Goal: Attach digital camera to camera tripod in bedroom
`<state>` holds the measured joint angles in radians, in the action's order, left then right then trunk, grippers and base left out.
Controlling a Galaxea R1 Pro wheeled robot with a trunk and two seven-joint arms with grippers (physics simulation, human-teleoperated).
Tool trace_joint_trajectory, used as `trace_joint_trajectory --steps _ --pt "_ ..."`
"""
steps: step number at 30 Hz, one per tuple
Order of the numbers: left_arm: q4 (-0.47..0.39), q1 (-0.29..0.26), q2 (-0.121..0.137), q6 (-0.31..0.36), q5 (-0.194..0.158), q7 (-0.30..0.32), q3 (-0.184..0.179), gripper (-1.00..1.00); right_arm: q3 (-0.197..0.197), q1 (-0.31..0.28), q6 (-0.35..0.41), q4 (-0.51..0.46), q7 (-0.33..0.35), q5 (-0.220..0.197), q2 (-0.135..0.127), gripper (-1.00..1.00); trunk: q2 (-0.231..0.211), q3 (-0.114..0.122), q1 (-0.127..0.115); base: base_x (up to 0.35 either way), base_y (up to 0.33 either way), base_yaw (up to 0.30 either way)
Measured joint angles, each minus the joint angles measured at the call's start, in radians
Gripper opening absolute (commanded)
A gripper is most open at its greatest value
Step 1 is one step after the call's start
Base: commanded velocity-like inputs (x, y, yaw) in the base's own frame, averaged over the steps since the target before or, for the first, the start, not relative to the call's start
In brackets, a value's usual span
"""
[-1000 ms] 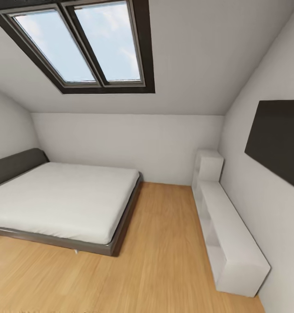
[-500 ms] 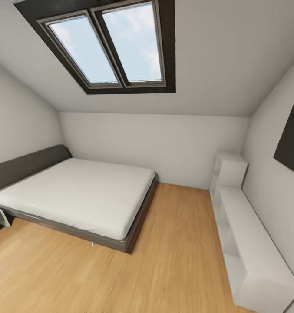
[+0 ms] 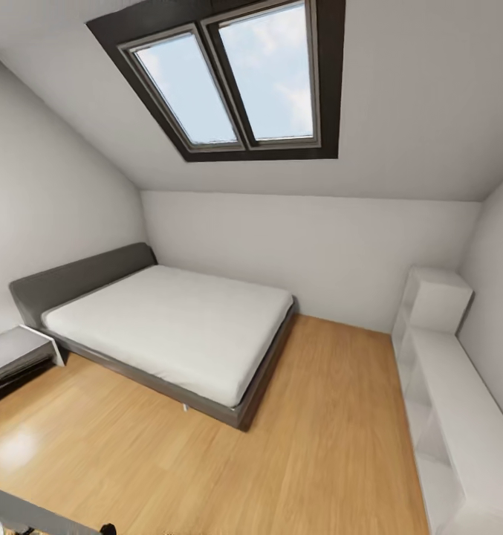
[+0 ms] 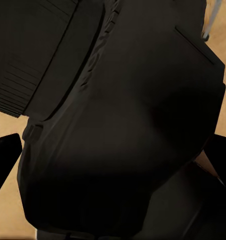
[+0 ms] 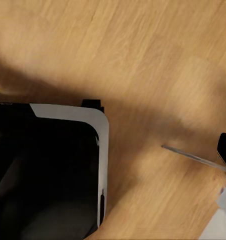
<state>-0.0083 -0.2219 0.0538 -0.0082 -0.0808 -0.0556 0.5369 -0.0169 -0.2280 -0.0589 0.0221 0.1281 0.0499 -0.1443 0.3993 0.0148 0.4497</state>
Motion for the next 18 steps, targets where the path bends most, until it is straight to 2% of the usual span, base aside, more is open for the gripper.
trace_joint_trajectory --steps 18 --pt "0.001 0.0 0.001 -0.001 -0.011 -0.001 -0.002 -1.0 -0.001 0.0 -0.018 -0.001 -0.009 -0.002 -0.015 1.0 0.0 0.0 0.0 0.0 0.0 0.278"
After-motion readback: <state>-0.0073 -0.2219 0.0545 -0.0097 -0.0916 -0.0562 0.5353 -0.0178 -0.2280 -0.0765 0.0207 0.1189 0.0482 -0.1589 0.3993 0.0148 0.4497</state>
